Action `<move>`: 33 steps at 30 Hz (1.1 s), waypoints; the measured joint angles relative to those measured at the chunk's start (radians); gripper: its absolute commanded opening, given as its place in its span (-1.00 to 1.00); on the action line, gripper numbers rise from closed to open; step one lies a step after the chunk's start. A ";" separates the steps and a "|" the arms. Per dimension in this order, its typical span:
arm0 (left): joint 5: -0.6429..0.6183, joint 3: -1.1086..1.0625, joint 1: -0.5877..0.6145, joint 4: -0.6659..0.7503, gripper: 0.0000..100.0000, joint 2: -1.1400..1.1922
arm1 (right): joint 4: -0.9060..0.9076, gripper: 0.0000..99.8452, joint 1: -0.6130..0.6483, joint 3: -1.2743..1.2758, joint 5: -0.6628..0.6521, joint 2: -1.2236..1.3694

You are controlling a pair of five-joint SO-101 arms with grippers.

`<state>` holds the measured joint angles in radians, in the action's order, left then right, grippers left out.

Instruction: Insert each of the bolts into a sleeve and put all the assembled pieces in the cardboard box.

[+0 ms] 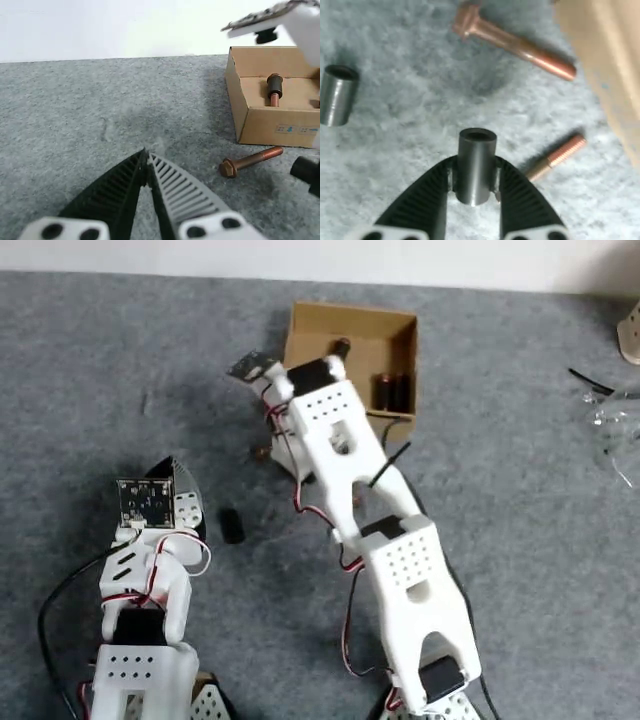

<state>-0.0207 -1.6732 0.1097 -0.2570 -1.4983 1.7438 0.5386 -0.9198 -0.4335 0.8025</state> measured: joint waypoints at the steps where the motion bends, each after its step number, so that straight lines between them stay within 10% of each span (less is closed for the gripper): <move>1: 0.000 0.000 0.000 0.000 -0.99 0.000 | 0.000 -0.99 -0.006 0.000 0.000 -0.003; 21: 0.000 0.000 0.000 0.000 -0.99 0.000 | 0.003 -0.99 -0.032 0.008 0.078 -0.100; 33: 0.000 0.000 0.000 0.000 -0.99 0.000 | -0.140 -0.99 -0.034 0.450 0.086 -0.459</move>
<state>-0.0207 -1.6732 0.1097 -0.2570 -1.4983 1.6042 0.5048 -0.4703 -0.3475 0.3437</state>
